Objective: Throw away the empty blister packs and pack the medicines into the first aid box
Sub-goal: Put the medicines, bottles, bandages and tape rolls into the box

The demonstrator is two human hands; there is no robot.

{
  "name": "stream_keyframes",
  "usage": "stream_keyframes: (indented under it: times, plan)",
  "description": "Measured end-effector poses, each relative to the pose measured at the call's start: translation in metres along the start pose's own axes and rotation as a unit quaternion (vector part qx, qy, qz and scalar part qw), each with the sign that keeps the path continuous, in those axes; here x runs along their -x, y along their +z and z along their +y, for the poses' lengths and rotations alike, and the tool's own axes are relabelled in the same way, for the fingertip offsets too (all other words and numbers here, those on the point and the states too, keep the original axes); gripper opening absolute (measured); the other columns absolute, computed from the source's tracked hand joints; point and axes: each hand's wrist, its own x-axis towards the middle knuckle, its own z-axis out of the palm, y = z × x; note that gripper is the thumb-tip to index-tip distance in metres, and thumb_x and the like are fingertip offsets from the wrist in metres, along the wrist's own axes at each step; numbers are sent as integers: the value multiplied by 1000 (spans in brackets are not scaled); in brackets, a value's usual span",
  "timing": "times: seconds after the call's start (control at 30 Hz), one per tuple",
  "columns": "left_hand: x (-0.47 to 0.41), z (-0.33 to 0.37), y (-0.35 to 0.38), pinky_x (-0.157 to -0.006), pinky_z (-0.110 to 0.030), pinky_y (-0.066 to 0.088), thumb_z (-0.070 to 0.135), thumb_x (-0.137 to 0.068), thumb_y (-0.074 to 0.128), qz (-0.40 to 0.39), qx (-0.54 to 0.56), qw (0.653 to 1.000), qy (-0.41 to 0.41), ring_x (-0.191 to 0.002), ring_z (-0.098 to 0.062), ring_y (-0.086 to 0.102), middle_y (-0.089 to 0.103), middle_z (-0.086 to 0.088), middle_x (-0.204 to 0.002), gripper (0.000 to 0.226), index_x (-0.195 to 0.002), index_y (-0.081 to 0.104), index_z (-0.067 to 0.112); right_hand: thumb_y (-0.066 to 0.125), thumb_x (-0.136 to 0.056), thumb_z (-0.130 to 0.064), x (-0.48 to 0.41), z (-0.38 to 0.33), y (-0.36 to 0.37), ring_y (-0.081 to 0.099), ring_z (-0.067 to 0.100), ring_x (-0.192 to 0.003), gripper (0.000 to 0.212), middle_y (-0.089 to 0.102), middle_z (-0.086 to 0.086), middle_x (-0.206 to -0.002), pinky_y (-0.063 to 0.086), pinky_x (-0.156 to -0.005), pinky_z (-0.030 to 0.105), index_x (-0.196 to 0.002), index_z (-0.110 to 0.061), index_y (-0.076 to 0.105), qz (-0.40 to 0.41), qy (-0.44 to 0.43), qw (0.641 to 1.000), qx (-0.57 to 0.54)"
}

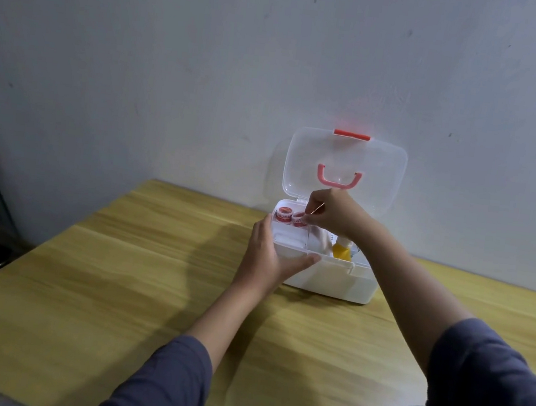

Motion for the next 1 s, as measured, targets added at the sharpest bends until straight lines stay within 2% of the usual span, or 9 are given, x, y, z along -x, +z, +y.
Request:
stream_keyframes:
  times: [0.1, 0.17, 0.3, 0.43, 0.53, 0.6, 0.73, 0.87, 1.0]
  plan:
    - [0, 0, 0, -91, -18, 33, 47, -63, 83, 4, 3, 1000, 1, -120, -2, 34, 38, -1, -140, 106, -147, 27, 16, 74, -73, -13, 0, -1, 6, 52, 16, -65, 15, 61, 5, -74, 39, -55, 19, -73, -4, 62, 30, -5, 1000, -7]
    - [0, 0, 0, -92, -18, 34, 47, -63, 83, 5, 2, 1000, 2, -124, -6, 36, 38, -1, -141, 106, -147, 26, 16, 75, -72, -12, -1, -1, 6, 54, 20, -68, 17, 65, 10, -77, 42, -57, 23, -71, -2, 61, 32, -2, 999, -8]
    - [0, -1, 1, -91, -18, 33, 46, -64, 83, 6, 2, 1000, 3, -118, 0, 32, 37, -1, -142, 106, -148, 26, 15, 77, -70, -14, -3, -1, 8, 59, 27, -71, 20, 69, 15, -81, 53, -69, 38, -74, 2, 65, 36, 3, 999, -10]
    - [-1, -1, 1, -92, -18, 33, 48, -64, 82, 3, 2, 1000, -3, -124, -4, 35, 36, -1, -143, 108, -148, 24, 15, 73, -73, -13, -1, -1, 12, 61, 27, -76, 16, 68, 15, -85, 51, -71, 36, -72, -2, 60, 45, -9, 999, 7]
    - [-1, -1, 2, -92, -19, 34, 48, -64, 83, 3, 1, 1000, -7, -129, -11, 37, 37, -1, -141, 106, -147, 26, 14, 71, -75, -13, 0, -4, 10, 53, 25, -67, 18, 63, 13, -75, 44, -63, 33, -71, -5, 55, 41, -9, 999, 11]
    - [-1, -1, 2, -90, -19, 35, 47, -63, 83, 4, -1, 1000, -3, -124, -8, 39, 39, -1, -139, 104, -145, 29, 14, 70, -77, -15, -1, -6, 8, 53, 22, -66, 15, 60, 9, -74, 46, -64, 31, -75, -5, 58, 46, -5, 999, 2]
    - [-2, -1, 2, -89, -18, 35, 44, -63, 84, 4, 0, 1000, 1, -115, -1, 34, 40, -2, -137, 102, -144, 30, 13, 69, -79, -14, 3, -8, 6, 58, 18, -71, 17, 63, 5, -81, 46, -65, 19, -91, -2, 68, 52, -17, 999, 1]
    - [-2, -2, 3, -88, -17, 35, 43, -63, 85, 9, 1, 1000, 3, -115, -3, 37, 40, -2, -135, 102, -143, 31, 12, 70, -79, -16, 4, -8, 8, 62, 21, -70, 16, 71, 10, -83, 49, -66, 25, -88, -2, 73, 48, -20, 999, 3]
    - [-2, -2, 3, -84, -10, 31, 42, -63, 85, 13, -3, 1000, 9, -113, -1, 34, 40, -2, -134, 101, -143, 31, 11, 72, -77, -22, -1, -5, 14, 60, 24, -68, 21, 73, 15, -80, 54, -69, 35, -82, -2, 74, 40, 3, 998, 39]
